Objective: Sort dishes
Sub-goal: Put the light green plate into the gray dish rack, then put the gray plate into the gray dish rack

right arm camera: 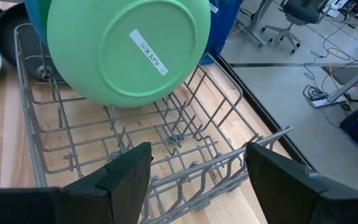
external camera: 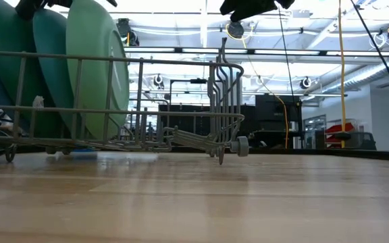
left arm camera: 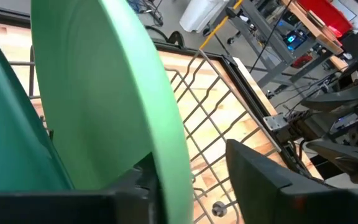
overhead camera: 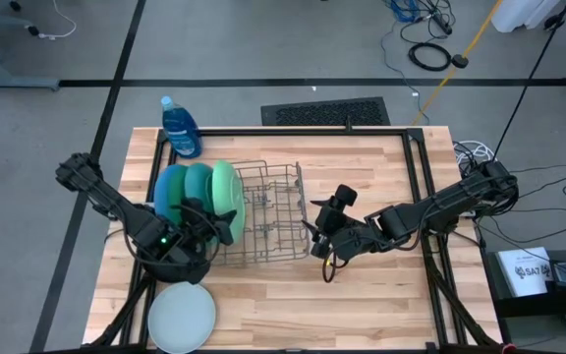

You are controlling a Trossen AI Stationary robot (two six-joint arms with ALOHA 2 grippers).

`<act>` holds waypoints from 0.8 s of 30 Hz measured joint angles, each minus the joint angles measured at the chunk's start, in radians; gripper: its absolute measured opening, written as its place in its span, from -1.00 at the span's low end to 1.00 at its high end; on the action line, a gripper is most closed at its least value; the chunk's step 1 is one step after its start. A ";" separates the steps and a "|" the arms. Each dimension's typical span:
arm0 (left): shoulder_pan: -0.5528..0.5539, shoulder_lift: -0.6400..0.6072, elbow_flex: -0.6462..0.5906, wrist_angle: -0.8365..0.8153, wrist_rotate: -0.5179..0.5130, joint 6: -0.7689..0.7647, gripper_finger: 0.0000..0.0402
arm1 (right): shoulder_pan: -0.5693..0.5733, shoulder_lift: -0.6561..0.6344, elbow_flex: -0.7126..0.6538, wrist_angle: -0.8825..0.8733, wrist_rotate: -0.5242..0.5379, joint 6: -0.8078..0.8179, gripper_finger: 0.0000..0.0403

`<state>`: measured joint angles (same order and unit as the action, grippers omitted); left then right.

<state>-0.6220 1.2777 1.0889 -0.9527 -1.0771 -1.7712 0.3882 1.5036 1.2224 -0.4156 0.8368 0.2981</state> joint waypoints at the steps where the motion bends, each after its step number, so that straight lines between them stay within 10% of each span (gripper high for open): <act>1: 0.000 -0.004 0.000 0.000 -0.001 -0.001 -0.21 | 0.000 0.000 0.000 0.000 0.000 0.000 0.25; 10: 0.000 -0.089 0.000 0.001 -0.008 0.031 0.14 | 0.000 0.000 0.000 0.000 -0.001 0.000 0.25; 24: 0.000 -0.186 0.049 0.152 -0.081 0.372 0.15 | 0.000 0.000 0.000 0.000 -0.002 0.000 0.25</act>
<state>-0.6220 1.0918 1.1378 -0.8009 -1.1582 -1.3996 0.3878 1.5032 1.2228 -0.4152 0.8352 0.2982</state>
